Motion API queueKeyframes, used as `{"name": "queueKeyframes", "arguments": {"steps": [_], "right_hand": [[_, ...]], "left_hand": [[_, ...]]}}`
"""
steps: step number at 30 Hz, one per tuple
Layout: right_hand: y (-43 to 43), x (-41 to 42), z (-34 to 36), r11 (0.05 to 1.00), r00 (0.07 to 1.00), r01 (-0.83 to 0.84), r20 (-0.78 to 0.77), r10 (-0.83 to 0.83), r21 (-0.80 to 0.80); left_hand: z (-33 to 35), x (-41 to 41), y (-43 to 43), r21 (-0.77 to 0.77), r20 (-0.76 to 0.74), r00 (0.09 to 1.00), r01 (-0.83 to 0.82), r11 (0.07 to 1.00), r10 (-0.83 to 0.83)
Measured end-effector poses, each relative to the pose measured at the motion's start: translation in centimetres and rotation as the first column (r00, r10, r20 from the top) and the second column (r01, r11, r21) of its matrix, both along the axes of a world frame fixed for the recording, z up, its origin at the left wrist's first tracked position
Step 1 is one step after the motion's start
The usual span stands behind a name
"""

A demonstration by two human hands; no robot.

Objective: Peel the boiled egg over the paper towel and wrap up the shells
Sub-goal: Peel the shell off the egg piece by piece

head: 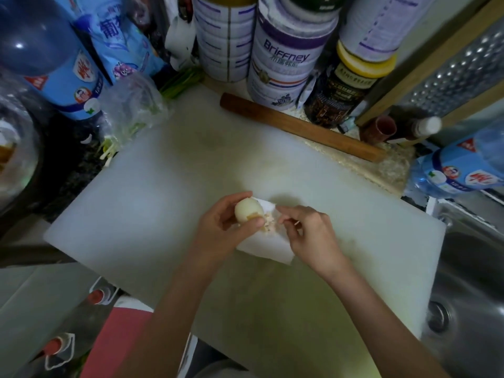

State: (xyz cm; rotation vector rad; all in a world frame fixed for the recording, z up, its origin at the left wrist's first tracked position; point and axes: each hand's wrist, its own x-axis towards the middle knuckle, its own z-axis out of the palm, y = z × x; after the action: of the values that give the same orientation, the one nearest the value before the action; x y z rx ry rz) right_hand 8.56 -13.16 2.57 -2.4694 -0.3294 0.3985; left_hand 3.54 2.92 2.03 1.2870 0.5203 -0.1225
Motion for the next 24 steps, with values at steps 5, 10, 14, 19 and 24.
{"name": "queueKeyframes", "arguments": {"steps": [5,10,14,19,24], "right_hand": [[1.2,-1.3,3.5,0.931,0.983,0.184,-0.076,-0.169,0.316],[1.7,-2.6,4.7,0.928,0.974,0.226,-0.050,-0.222,0.296],[1.7,-3.2,5.2,0.926,0.966,0.224,0.055,-0.251,0.303],[1.4,-3.3,5.6,0.935,0.964,0.202,0.107,-0.242,0.293],[1.0,-3.2,6.0,0.883,0.955,0.295,-0.109,-0.274,0.365]], "left_hand": [[1.1,-0.1,-0.8,0.138,0.047,0.997,0.051,0.989,-0.058],[2.2,-0.5,-1.8,0.253,0.108,0.994,0.005,0.967,-0.034],[2.8,-0.8,-2.4,0.413,0.181,0.982,-0.022,0.911,-0.058],[3.1,-1.0,-2.8,0.551,0.234,0.968,-0.054,0.833,-0.092],[3.4,-1.3,-2.9,0.566,0.243,0.964,-0.052,0.822,-0.107]]}}
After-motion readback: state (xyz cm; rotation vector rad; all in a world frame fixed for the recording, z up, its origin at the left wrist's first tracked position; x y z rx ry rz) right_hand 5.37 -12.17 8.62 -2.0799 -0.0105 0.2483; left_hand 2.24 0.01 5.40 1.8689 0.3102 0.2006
